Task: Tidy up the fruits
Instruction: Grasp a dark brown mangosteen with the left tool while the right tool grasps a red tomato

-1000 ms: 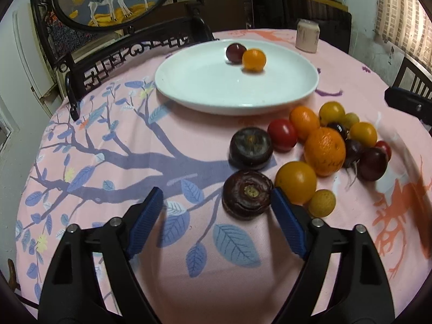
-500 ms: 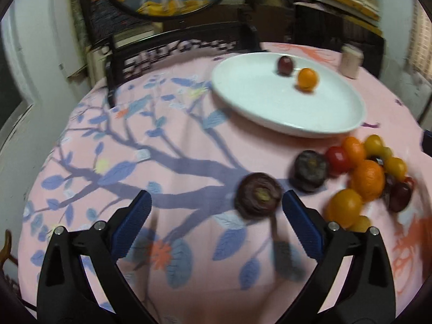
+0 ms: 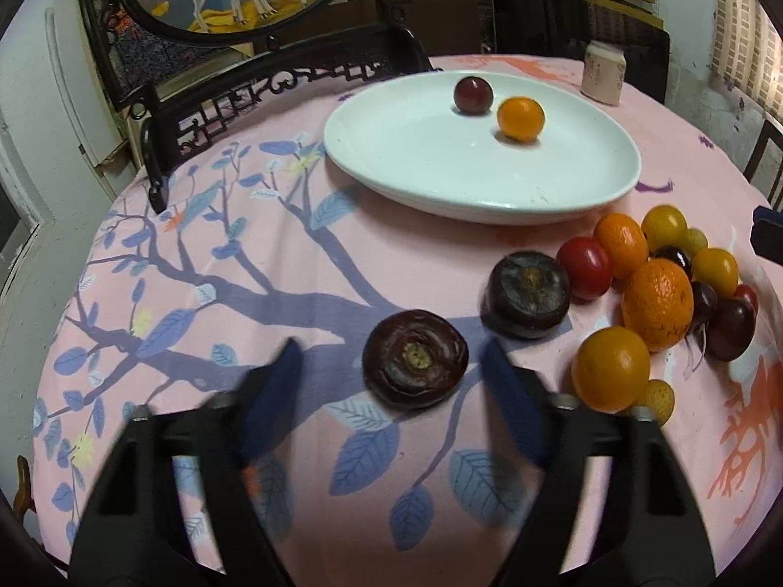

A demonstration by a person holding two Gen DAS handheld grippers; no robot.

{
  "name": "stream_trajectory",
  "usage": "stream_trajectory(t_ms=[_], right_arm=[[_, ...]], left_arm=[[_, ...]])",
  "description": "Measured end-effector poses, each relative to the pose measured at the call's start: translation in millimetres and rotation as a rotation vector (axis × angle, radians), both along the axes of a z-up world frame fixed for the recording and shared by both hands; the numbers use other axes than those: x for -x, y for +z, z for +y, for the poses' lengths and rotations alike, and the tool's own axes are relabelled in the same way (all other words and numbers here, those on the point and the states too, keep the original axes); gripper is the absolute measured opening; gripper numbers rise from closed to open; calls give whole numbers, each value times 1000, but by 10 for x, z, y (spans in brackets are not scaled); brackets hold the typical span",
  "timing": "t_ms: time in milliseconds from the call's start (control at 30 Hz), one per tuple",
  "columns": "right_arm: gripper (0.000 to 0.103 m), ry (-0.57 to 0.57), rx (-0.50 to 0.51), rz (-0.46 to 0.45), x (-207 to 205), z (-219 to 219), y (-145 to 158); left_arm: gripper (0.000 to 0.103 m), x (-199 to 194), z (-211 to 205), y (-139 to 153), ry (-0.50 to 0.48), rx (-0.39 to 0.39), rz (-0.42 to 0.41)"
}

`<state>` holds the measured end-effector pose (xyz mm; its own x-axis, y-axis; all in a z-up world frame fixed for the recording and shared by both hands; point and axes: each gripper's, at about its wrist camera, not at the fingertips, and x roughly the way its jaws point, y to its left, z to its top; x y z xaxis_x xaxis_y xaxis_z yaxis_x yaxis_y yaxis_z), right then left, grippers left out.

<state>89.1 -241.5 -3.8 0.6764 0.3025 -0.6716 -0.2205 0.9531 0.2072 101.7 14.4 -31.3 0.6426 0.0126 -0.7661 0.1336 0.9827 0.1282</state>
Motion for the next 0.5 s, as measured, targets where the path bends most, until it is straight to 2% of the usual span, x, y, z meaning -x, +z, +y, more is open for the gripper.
stream_trajectory(t_ms=[33,100,300,367,500], right_arm=[[93,0,0,1,-2,2,2],[93,1,-3,4,3,-5,-3],[92,11,-11,27,100,-92,-51],[79,14,-8,39,145,-125,-89],[67,38,-15,80,213,-165,-190]], left_arm=[[60,4,-1,-1,-9,14,4],[42,23,-6,13,-20,28,4],[42,44,36,51,-3,64,9],[42,59,46,80,-3,77,2],[42,84,24,109,-10,82,-7]])
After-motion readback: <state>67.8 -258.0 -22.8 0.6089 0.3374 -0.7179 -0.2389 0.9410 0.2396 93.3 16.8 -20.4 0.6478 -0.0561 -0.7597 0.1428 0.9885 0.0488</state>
